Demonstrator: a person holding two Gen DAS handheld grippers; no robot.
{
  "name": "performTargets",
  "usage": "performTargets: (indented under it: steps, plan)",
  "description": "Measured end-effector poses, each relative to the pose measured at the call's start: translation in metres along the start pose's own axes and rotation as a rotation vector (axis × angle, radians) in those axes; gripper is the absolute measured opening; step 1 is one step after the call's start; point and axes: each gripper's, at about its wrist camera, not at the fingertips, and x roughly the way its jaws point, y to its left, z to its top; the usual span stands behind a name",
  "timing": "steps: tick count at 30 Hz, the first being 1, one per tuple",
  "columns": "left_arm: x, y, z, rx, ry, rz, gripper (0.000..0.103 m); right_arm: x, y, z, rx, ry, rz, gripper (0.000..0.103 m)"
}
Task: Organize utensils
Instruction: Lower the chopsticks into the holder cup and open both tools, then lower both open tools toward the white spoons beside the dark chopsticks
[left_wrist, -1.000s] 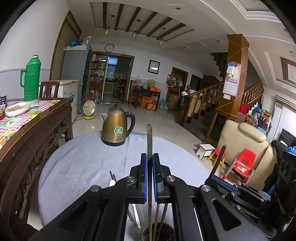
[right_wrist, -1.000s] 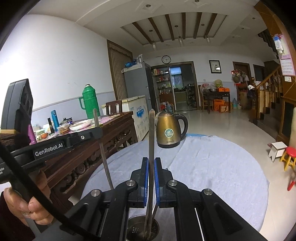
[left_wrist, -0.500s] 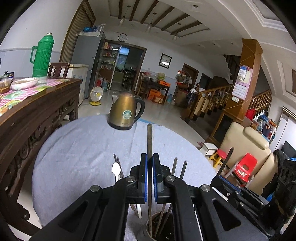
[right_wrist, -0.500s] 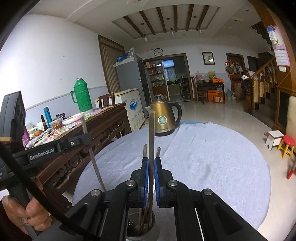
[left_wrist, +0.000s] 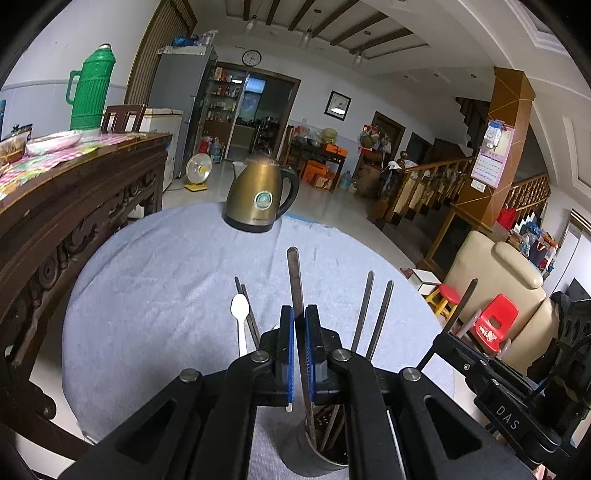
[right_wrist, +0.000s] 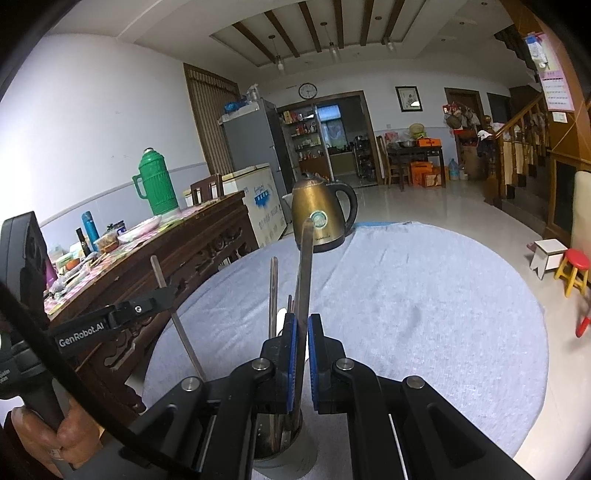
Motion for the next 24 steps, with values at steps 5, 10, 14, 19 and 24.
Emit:
performTargets:
  steps: [5, 10, 14, 19, 24]
  plan:
    - [0.005, 0.000, -0.007, 0.004, 0.018, 0.008, 0.006, 0.005, 0.000, -0.007, 0.010, 0.023, 0.000, 0.007]
    - [0.010, -0.001, -0.010, 0.011, 0.034, 0.019, 0.007, 0.009, -0.001, -0.012, 0.013, 0.042, -0.004, 0.007]
    - [0.016, 0.001, -0.007, 0.004, 0.052, 0.020, 0.007, 0.016, -0.001, -0.012, 0.018, 0.062, -0.011, 0.007]
    - [0.019, 0.001, -0.006, 0.014, 0.074, 0.010, 0.007, 0.018, -0.002, -0.011, 0.041, 0.075, -0.010, 0.008]
    - [0.026, 0.004, -0.010, 0.003, 0.120, -0.027, 0.047, 0.012, -0.008, -0.011, 0.069, 0.061, 0.011, 0.048]
